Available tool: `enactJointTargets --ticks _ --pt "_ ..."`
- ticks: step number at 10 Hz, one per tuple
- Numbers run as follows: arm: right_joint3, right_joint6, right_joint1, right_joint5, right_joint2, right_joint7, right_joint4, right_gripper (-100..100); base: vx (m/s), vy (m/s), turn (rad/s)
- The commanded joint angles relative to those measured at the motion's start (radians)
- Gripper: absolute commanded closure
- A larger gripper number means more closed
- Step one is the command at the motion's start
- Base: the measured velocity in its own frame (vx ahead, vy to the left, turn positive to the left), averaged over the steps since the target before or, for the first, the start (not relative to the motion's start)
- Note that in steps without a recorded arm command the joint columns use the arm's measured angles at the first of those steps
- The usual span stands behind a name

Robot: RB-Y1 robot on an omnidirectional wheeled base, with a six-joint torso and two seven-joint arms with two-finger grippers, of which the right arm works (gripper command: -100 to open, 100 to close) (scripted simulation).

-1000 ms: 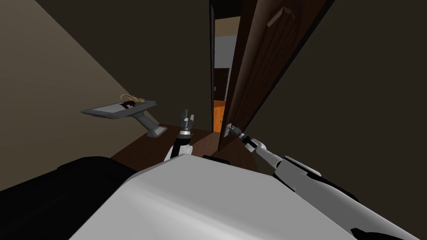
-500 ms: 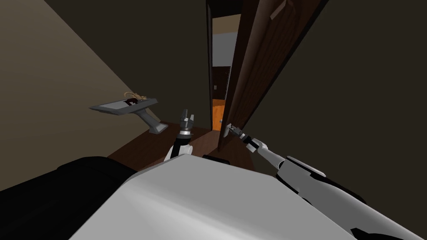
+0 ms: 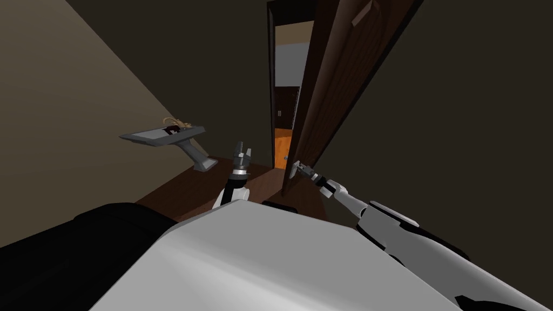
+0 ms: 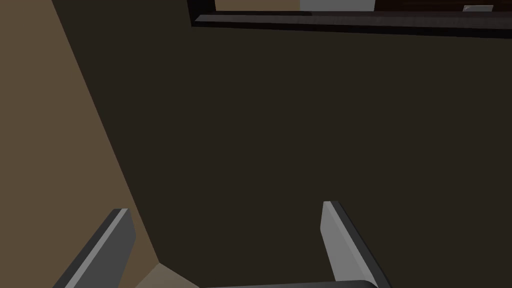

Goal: Pull the door open

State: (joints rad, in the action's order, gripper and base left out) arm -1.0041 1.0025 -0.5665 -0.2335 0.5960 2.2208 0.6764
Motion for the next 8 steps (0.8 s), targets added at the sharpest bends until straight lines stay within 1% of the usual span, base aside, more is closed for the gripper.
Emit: enactJointTargets --ticks 1,3,4,5,6,8 --pt "-0.025 0.012 0.017 0.015 0.006 0.013 0.003 100 -0.065 -0.185 0.051" --pt "-0.041 0.037 0.016 0.027 0.013 0.026 -0.002 100 -0.053 -0.198 0.056" --pt "-0.027 0.037 -0.007 0.020 0.004 0.024 -0.012 100 -0.028 -0.085 0.019" --pt "-0.045 0.074 -0.006 0.033 0.011 0.034 -0.017 100 -0.086 -0.112 0.003" --pt "-0.051 0.084 -0.005 0.037 0.014 0.036 -0.018 100 -0.093 -0.158 0.013" --pt "-0.075 0.127 -0.002 0.054 0.025 0.047 -0.023 100 -0.055 -0.178 0.013"
